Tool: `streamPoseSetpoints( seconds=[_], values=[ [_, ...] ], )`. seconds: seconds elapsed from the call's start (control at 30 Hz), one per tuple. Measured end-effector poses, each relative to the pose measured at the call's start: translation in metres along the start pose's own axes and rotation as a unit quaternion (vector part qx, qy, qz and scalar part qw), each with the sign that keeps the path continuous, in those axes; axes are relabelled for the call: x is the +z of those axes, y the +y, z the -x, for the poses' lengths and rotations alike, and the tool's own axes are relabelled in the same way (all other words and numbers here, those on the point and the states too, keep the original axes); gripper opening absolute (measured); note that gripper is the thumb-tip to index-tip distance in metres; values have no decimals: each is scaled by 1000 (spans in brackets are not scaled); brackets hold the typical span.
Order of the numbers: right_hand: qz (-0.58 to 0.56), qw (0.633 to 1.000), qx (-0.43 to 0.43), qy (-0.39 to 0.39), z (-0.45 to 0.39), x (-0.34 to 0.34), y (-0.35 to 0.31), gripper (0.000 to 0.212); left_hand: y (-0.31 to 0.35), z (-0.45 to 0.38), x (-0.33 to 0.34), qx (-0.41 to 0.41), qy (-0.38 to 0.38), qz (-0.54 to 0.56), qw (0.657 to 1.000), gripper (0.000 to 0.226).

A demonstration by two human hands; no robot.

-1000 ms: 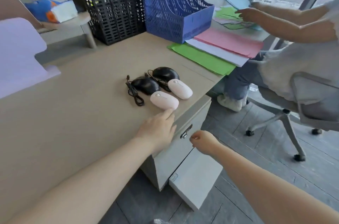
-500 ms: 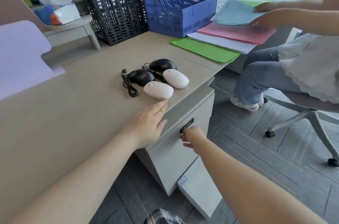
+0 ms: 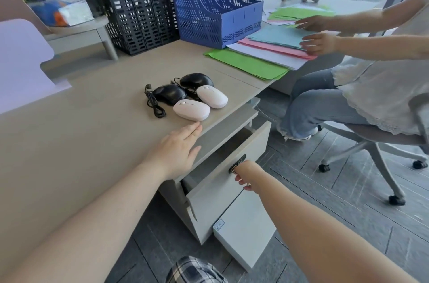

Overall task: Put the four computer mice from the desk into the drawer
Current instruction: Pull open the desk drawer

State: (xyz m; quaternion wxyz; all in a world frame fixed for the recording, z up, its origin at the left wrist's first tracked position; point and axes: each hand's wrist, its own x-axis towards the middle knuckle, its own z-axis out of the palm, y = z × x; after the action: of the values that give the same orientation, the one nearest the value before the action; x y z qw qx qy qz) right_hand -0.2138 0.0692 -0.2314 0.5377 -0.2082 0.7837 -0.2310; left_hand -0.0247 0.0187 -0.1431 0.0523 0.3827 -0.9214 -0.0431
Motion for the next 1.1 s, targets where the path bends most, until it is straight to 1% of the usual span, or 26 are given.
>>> streamPoseSetpoints(
  seconds=[0.03,0.07,0.1,0.13,0.17,0.2,0.23,0.27,0.3,0.33,0.4,0.47,0.57,0.67,0.77,0.87,1.0,1.07,1.1],
  values=[
    [17,1000,3,8,2,-4,5,17,1,1,0,-5,-4,-5,1000,56],
    [42,999,-8,34,5,-7,11,22,2,2,0,-9,-6,-11,1000,56],
    [87,992,-35,85,7,-9,17,29,3,2,0,-12,-7,-15,1000,57],
    [143,974,-83,157,8,-11,24,36,3,3,0,-15,-8,-17,1000,58],
    [197,941,-155,227,11,-12,30,44,3,3,1,-16,-8,-17,1000,59],
    [243,903,-235,263,17,-13,35,52,3,3,1,-16,-8,-17,1000,60],
    [288,870,-306,259,21,-14,38,59,3,4,1,-17,-8,-16,1000,60],
    [340,843,-349,229,25,-15,38,62,3,5,1,-20,-9,-14,1000,61],
    [389,820,-372,193,24,-16,37,59,2,7,2,-21,-10,-13,1000,61],
    [432,801,-377,170,24,-16,35,53,2,8,2,-22,-12,-14,1000,62],
    [461,788,-374,163,22,-18,29,38,2,12,2,-20,-13,-13,1000,63],
    [458,797,-356,168,22,-19,23,29,1,14,1,-18,-14,-11,1000,63],
    [450,825,-305,155,33,-25,18,28,0,14,0,-17,-20,-12,1000,63],
    [468,827,-265,161,49,-33,19,35,-2,13,2,-23,-25,-9,999,63],
    [495,819,-233,173,53,-40,26,31,-1,15,3,-30,-23,-6,999,63],
    [515,810,-212,184,58,-47,36,31,0,20,4,-33,-23,-7,999,63],
    [550,797,-171,183,69,-59,50,27,-4,24,6,-35,-20,-6,999,62],
    [563,795,-142,178,71,-64,59,22,-4,25,7,-37,-15,-4,999,62],
    [563,798,-126,176,72,-66,63,23,-4,25,8,-39,-12,-2,999,61]
  ],
)
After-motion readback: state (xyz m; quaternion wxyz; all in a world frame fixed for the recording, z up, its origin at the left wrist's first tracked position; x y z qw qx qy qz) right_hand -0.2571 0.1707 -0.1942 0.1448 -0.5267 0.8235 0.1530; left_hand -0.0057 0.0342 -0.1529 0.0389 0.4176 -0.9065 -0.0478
